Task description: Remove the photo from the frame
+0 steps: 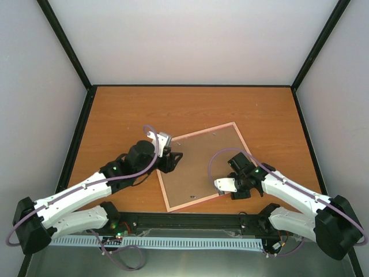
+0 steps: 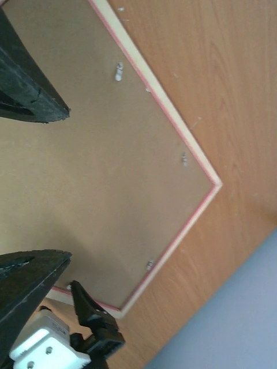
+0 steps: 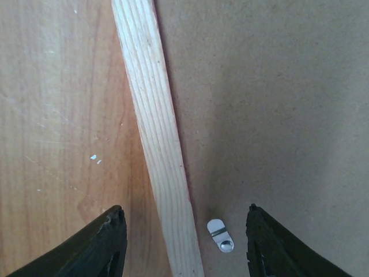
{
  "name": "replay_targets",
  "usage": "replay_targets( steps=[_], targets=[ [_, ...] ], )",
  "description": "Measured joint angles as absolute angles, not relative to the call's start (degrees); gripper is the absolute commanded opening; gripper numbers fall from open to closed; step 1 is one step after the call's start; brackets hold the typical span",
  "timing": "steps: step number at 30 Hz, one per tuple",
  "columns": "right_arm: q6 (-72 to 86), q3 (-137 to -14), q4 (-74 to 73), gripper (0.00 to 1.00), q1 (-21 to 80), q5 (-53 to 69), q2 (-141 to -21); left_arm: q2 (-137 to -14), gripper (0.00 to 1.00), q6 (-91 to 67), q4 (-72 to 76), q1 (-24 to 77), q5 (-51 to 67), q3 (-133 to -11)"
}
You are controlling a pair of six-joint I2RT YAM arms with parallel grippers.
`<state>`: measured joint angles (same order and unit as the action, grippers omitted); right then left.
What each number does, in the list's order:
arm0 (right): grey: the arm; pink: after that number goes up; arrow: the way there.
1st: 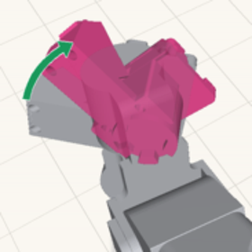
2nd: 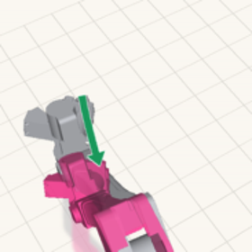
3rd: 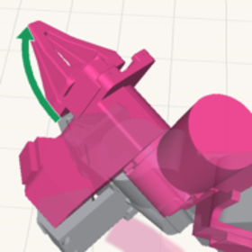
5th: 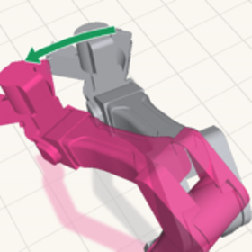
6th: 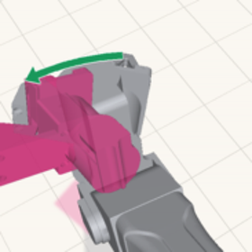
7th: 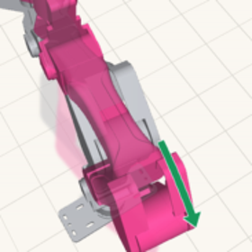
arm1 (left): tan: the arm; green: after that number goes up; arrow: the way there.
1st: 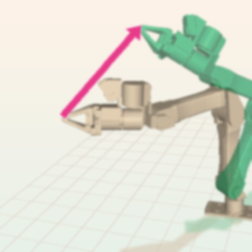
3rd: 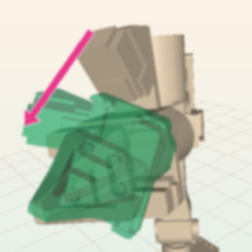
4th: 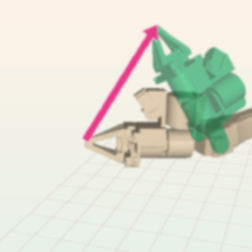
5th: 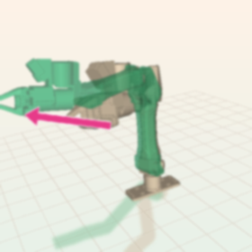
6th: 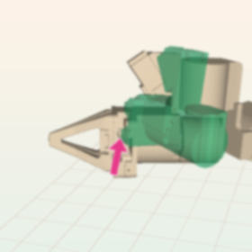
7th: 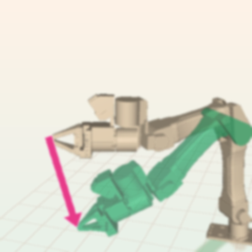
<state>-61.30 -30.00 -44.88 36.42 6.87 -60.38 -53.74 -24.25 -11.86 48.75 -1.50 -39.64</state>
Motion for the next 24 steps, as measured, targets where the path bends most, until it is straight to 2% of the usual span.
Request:
replay_targets(
  steps=[7, 12, 17, 19, 24],
  targets=[
    [-63.1, -26.0, -39.5, 0.46, 36.7, 5.8, -60.2, -55.8, 0.59, -25.1, -14.0, 61.8, -9.7, -39.3],
    [-64.1, -25.0, -36.2, 0.22, 36.8, 5.3, -59.9, -59.2, 0.59, -26.5, -15.0, 66.8, -14.6, -39.3],
    [-64.7, -24.5, -34.9, 0.07, 36.9, 5.5, -58.6, -61.6, 0.63, -27.7, -18.2, 72.2, -17.3, -39.2],
    [-65.2, -24.3, -35.7, 0.03, 37.0, 6.1, -57.5, -61.6, 0.64, -27.7, -18.5, 75.4, -17.8, -39.2],
    [-64.0, -26.1, -41.1, 0.03, 37.0, 7.4, -55.4, -61.9, 0.64, -27.7, -20.8, 82.3, -19.0, -39.2]
  ],
)
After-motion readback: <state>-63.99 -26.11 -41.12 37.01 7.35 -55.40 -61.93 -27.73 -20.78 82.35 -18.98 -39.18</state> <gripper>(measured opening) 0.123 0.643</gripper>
